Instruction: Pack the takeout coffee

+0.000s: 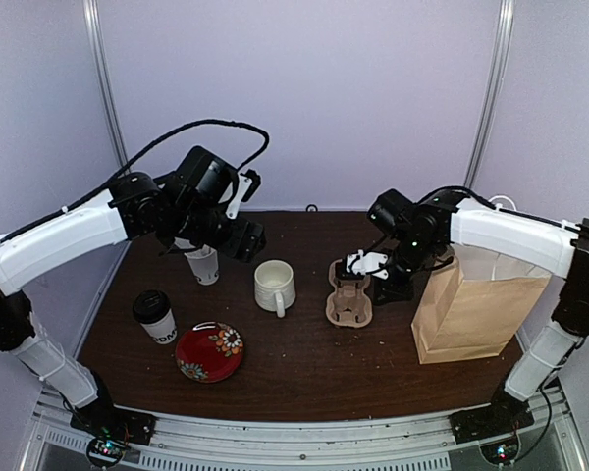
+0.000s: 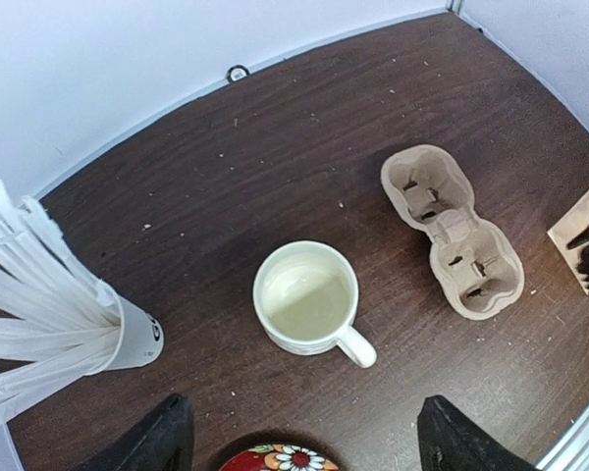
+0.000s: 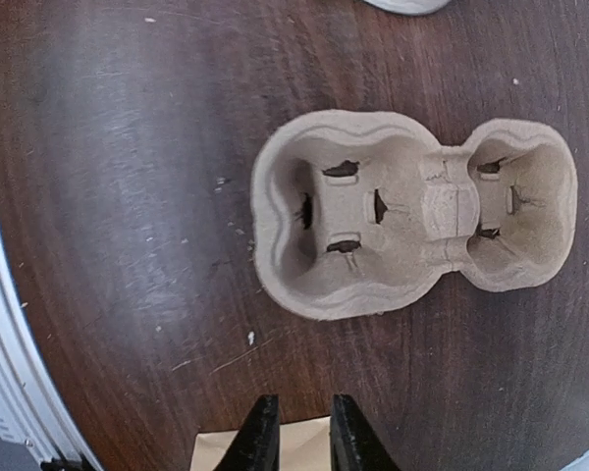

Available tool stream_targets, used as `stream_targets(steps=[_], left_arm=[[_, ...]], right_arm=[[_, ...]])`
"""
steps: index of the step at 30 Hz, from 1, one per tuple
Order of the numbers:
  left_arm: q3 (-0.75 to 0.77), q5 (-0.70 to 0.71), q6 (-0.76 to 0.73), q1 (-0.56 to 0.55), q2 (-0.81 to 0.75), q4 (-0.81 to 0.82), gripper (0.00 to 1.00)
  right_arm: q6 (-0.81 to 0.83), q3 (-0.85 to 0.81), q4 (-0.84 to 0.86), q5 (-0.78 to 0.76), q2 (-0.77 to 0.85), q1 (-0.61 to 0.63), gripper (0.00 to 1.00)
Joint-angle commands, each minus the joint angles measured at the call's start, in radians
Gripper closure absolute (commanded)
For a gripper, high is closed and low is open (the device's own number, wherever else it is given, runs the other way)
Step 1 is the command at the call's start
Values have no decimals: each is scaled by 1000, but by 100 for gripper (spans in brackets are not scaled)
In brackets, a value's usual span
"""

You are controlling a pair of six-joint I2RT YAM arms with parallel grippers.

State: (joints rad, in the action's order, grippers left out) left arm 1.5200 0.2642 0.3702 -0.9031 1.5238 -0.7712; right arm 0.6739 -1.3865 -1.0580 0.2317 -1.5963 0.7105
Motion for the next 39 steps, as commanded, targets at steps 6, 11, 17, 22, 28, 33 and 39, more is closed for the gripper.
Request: stream_targets(steps=[6,11,17,22,28,33,39], left_arm=[[-125,64,45,15,-140,58,16],[-150,88,37,22,-173,24,3],[-170,89,33,25,-173,9,2],[-176,87,22,26,-172,15,3],[-188,86,4,26,-186,13,2],[-192,86,-22,26,-198,-2,3],[-194,102,-49,26,-209,-10,2]], right_arm=[[-4,-56,164,-101,-229,15,84],[8,-62,170,-110,-319,44,86],[4,-78,175,-97,-365,127,87],[-7,-136,133,-37,-411,217,87],[-34,-201,98,19,-448,292,87],[-45,-226,81,45,-455,316,87],[-61,-248,58,81,-477,367,86]])
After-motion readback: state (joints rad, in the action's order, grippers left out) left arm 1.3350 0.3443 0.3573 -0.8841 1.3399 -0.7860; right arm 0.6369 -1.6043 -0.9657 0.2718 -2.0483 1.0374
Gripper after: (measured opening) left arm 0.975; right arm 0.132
